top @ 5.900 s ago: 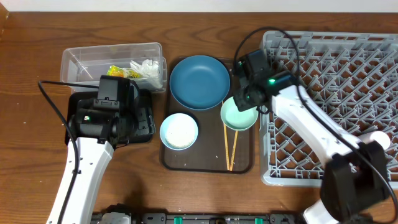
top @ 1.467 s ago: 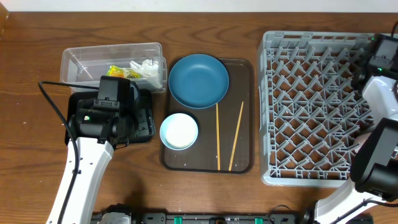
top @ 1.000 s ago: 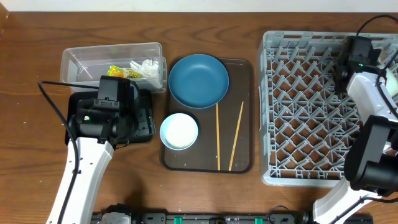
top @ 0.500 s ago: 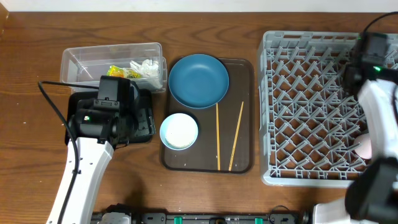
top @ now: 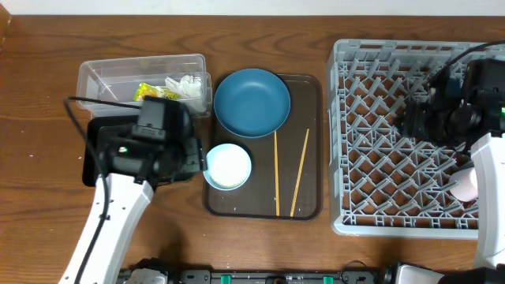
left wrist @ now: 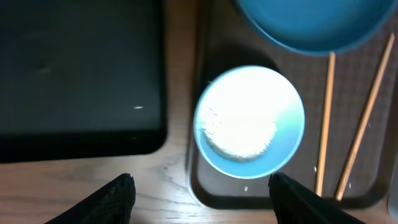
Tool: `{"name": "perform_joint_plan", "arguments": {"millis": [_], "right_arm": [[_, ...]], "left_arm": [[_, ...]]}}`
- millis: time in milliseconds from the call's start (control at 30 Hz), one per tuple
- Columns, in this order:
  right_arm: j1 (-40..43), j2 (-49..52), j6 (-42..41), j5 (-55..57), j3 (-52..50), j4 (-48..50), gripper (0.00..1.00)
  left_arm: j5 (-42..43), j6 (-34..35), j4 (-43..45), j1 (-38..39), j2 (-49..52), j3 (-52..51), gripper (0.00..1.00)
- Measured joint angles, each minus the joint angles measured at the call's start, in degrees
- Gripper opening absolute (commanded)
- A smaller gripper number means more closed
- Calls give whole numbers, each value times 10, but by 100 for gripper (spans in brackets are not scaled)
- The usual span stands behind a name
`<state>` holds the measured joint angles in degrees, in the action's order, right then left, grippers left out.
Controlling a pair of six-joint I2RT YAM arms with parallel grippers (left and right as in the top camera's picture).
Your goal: Sort waste into correct bins and load items into the dishwasher rack
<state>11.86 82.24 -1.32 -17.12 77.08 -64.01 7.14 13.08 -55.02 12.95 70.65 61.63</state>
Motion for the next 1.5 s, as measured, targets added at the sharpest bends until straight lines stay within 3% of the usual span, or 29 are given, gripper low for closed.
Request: {"name": "perform_joint_plan", "arguments": {"millis": [567, 800, 900, 1000, 1067, 1267, 1500], "right_arm": [[0, 0, -2, -31, 0, -20, 62], [0, 0, -2, -31, 0, -20, 62], [0, 0, -2, -31, 0, -20, 63], [0, 0, -2, -30, 0, -20, 63], [0, 0, -2, -30, 0, -20, 63], [0, 0, -2, -30, 0, -20, 63], [0, 0, -2, -26, 0, -20, 63]], "left_arm": [[0, 45, 119, 178, 180, 0, 70], [0, 51, 140, 214, 256, 0, 63], [0, 52, 142, 220, 282, 0, 53], [0, 53, 142, 221, 302, 0, 37], [0, 52, 142, 221, 311, 0, 34], [0, 50, 141, 221, 313, 0, 11], [-11, 49, 127, 221, 287, 0, 6]]}}
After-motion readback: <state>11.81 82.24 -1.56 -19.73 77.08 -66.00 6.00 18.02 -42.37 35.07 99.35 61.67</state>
